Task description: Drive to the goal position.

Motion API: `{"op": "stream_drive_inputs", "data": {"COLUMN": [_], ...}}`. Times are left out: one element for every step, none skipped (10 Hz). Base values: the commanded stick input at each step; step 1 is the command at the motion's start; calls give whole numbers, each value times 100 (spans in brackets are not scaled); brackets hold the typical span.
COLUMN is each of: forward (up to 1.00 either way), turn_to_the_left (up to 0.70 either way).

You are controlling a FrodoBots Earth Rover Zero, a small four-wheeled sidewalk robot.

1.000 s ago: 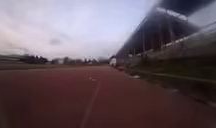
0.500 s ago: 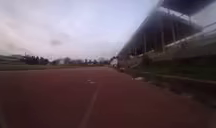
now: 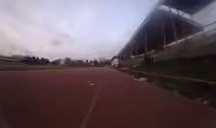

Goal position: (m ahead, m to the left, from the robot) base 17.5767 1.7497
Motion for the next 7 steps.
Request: {"op": "stream_drive_inputs", "data": {"forward": [70, 70, 70, 70, 70, 70, 70], "turn_to_the_left": [0, 0, 0, 0, 0, -35, -35]}}
